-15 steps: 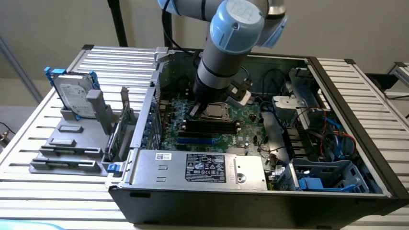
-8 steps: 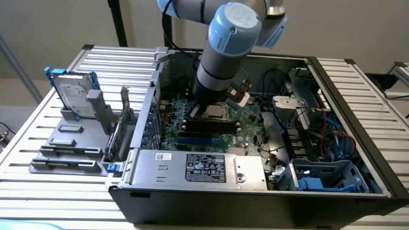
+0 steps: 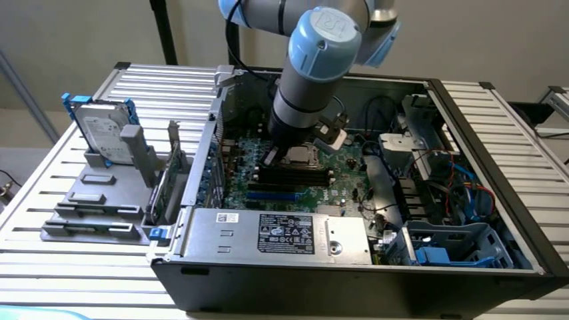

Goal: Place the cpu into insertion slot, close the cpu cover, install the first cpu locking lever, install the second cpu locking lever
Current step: 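Install the second cpu locking lever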

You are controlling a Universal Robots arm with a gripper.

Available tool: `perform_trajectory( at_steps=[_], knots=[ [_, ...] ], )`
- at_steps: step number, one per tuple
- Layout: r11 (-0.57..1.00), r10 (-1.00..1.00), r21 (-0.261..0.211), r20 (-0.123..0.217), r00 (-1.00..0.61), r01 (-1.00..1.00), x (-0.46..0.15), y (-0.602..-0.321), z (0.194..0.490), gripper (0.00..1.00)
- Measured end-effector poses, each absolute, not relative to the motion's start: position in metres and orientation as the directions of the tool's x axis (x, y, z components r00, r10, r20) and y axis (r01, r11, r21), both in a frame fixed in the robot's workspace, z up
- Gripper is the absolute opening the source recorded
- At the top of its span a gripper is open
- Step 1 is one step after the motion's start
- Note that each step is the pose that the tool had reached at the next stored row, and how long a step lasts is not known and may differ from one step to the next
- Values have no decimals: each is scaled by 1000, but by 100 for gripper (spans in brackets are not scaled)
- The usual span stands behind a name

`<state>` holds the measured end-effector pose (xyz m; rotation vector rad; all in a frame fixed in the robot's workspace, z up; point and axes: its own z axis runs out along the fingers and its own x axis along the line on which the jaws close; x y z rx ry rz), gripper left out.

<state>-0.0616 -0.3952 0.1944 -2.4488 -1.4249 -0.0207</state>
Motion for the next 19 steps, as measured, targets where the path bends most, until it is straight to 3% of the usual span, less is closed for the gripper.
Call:
perform_trajectory(
  at_steps=[5,11,19],
  knots=[
    [-465,850,-244,145,506,851,-62,-395,195,11],
    [-465,850,-243,143,506,851,-63,-395,216,11],
    [-465,851,-243,143,506,851,-63,-395,216,11]
  ],
)
